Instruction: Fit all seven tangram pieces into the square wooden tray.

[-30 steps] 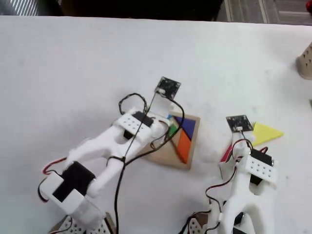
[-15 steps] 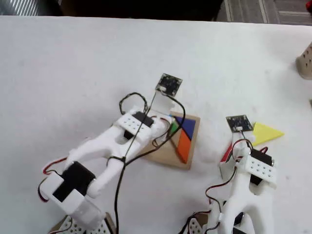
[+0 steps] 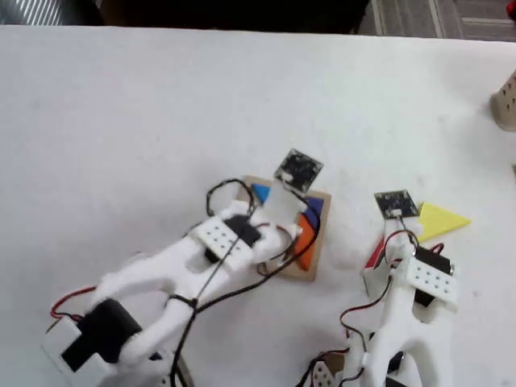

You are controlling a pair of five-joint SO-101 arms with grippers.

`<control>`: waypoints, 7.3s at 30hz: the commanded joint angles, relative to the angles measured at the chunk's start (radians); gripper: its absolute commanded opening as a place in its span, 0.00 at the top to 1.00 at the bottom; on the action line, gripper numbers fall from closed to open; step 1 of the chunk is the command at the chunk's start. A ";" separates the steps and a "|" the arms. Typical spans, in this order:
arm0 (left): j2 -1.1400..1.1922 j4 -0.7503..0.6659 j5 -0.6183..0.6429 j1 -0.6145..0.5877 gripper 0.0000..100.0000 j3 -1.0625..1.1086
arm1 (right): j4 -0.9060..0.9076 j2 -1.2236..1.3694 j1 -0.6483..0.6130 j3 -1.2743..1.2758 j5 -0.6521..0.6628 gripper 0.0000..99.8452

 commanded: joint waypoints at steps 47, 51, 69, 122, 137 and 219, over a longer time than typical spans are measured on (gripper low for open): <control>0.042 0.132 0.009 -0.105 0.98 -0.157 | -0.013 -0.028 0.005 -0.002 0.014 0.98; 0.140 0.150 0.011 -0.157 0.98 -0.187 | -0.013 -0.028 0.005 -0.002 0.014 0.98; 0.423 0.173 0.011 -0.056 0.98 -0.465 | -0.013 -0.028 0.005 -0.002 0.028 0.98; 0.160 0.095 0.072 0.076 0.98 -0.242 | -0.013 -0.028 0.004 -0.002 0.041 0.98; 0.271 -0.089 0.074 0.153 0.98 -0.219 | -0.013 -0.028 -0.018 -0.002 0.040 0.98; 0.125 -0.006 0.066 -0.170 0.98 -0.328 | -0.013 -0.028 -0.010 -0.002 0.040 0.98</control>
